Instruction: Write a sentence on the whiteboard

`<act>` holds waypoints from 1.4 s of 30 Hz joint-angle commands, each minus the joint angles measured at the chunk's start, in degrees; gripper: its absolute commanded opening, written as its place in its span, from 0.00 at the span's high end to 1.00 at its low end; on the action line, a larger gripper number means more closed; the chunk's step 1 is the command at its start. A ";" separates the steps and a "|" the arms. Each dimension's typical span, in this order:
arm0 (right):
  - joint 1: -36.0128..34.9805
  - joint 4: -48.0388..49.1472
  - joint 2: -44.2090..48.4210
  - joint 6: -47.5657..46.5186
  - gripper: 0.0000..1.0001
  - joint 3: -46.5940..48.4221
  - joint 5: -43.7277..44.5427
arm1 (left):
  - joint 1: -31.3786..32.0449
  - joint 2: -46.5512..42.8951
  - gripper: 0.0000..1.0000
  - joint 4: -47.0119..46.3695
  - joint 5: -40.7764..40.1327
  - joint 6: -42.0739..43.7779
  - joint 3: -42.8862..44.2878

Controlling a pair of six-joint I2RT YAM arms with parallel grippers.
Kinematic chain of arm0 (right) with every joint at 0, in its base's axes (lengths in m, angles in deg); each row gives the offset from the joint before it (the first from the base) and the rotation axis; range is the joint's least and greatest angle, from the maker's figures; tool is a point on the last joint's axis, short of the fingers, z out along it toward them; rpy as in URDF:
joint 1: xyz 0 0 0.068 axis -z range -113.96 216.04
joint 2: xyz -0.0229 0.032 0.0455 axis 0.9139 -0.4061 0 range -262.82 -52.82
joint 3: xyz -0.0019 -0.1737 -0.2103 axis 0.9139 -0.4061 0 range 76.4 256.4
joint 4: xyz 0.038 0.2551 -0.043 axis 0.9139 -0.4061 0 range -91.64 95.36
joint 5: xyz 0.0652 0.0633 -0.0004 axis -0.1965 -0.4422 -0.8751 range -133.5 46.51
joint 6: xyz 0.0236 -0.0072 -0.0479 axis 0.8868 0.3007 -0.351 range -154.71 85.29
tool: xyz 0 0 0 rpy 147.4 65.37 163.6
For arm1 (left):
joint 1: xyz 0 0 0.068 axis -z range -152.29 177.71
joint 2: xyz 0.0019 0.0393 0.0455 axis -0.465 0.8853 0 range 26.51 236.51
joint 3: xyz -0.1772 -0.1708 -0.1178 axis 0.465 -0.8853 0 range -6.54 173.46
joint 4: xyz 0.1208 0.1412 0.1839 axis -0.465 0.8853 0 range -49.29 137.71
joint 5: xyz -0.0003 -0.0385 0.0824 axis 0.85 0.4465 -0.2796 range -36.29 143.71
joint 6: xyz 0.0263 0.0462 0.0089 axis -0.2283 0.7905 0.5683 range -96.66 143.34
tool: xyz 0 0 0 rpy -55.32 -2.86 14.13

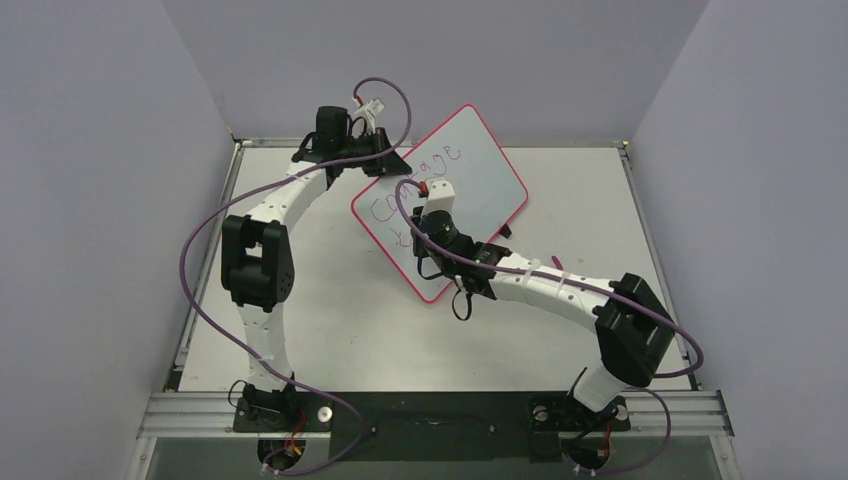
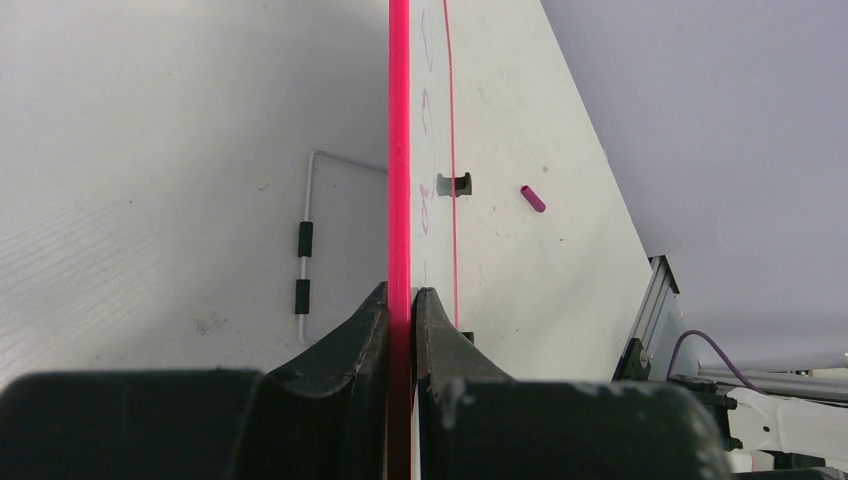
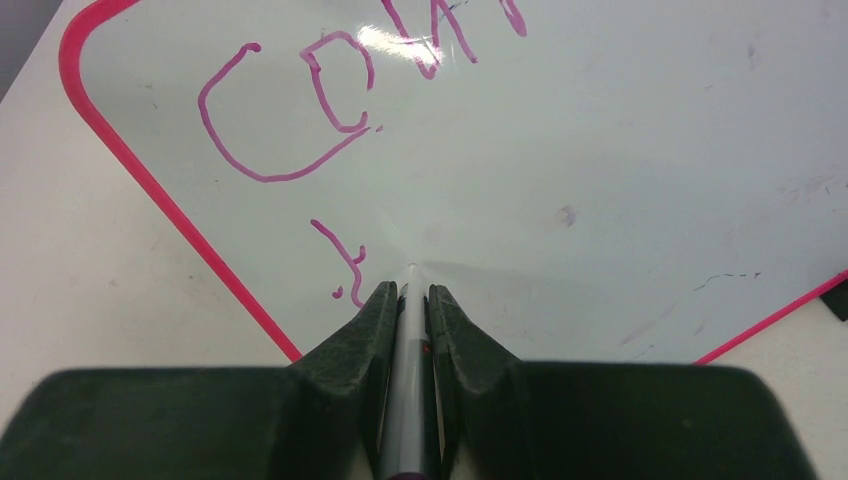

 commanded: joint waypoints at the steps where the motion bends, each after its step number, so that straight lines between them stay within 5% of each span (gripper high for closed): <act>1: 0.40 0.46 4.02 -2.13 1.00 1.52 1.46 | 1.08 -2.13 1.00 -1.47 -0.21 4.27 0.66; 42: 1.76 4.87 -1.90 1.59 1.00 0.51 -7.02 | 1.00 -1.94 1.00 -1.19 -0.30 4.45 0.88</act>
